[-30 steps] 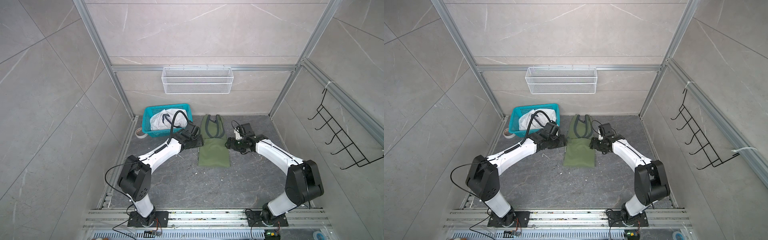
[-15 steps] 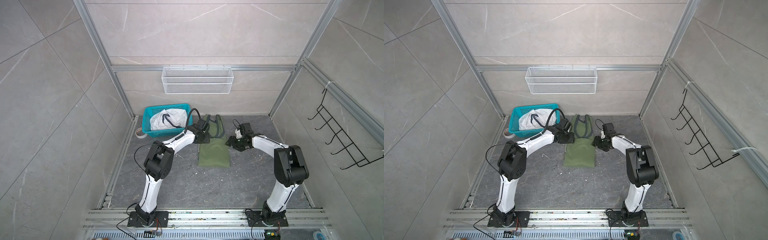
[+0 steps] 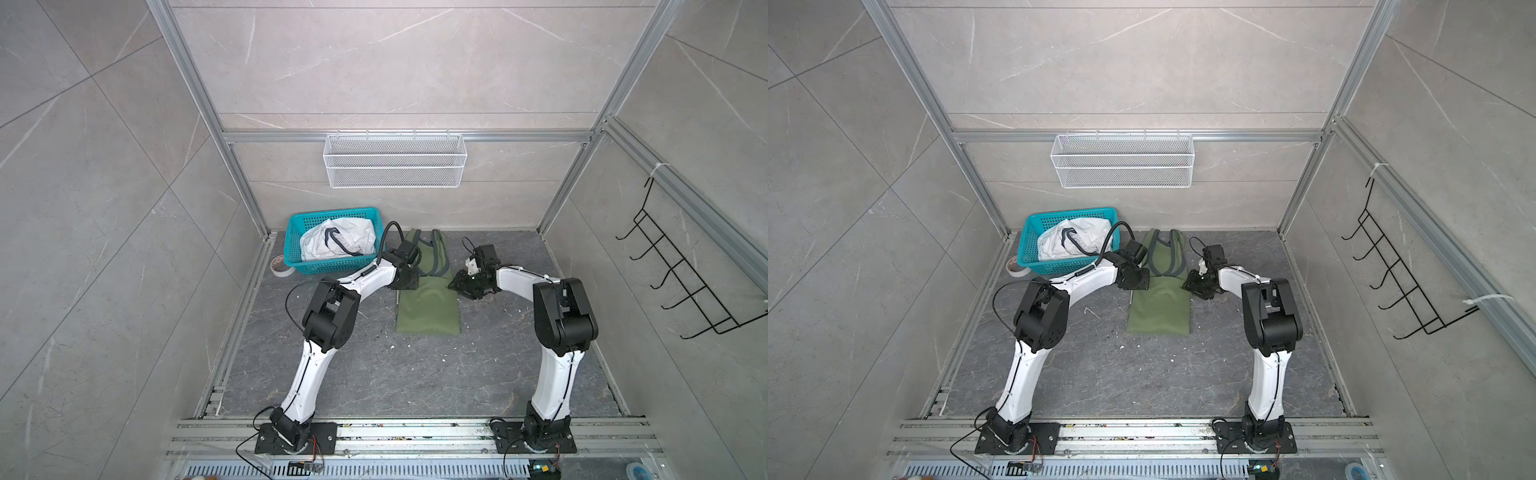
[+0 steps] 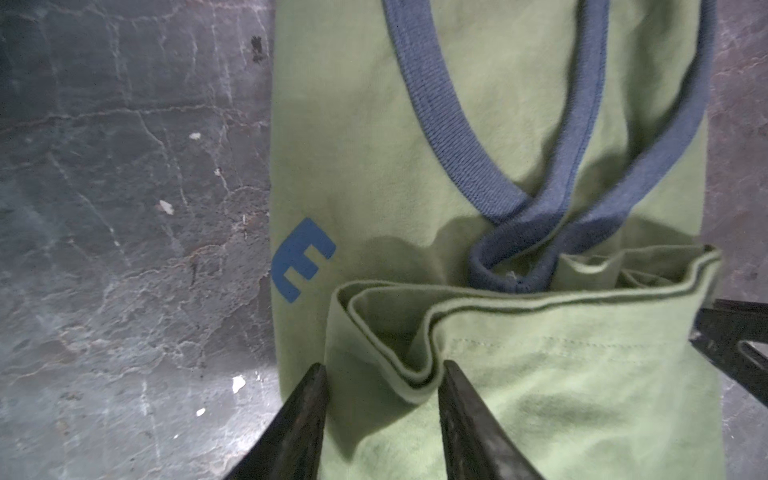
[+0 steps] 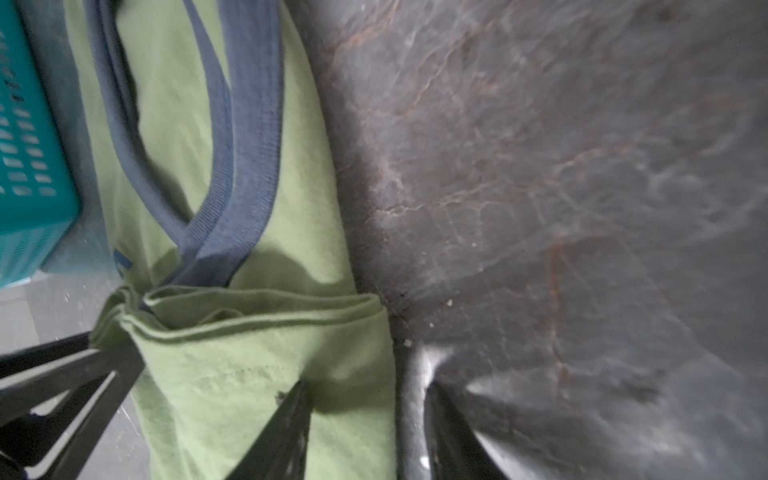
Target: Fold and stack the tank tops
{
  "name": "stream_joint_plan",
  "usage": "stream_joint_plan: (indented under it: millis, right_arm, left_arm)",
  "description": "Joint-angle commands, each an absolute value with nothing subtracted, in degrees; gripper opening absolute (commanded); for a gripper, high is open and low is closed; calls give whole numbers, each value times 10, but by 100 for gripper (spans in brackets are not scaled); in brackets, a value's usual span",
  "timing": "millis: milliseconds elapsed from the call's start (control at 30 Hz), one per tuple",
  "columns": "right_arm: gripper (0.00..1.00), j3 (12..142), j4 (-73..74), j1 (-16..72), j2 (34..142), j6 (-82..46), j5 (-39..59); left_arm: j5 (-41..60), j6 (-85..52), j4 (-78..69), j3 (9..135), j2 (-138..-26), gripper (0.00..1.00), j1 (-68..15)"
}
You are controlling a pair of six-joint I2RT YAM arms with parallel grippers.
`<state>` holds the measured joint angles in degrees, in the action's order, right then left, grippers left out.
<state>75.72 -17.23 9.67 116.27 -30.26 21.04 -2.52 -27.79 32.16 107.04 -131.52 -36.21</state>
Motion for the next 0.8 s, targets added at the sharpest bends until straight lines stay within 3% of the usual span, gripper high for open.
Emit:
stream_joint_plan:
  millis: [0, 233, 433, 767]
  right_arm:
    - [39, 774, -172, 95, 1183, -299, 222]
    - [18, 775, -171, 96, 1175, -300, 231]
    - [7, 778, -175, 98, 1161, -298, 230]
    - [2, 788, -192, 110, 1121, -294, 226]
  left_arm:
    - [-25, -266, 335, 1102, -1322, 41, -357]
    - [-19, -272, 329, 1109, -1330, 19, -356]
    - [-20, -278, 327, 1113, -1328, 5, -355]
    - [-56, -277, 322, 1087, -1272, 0, -355]
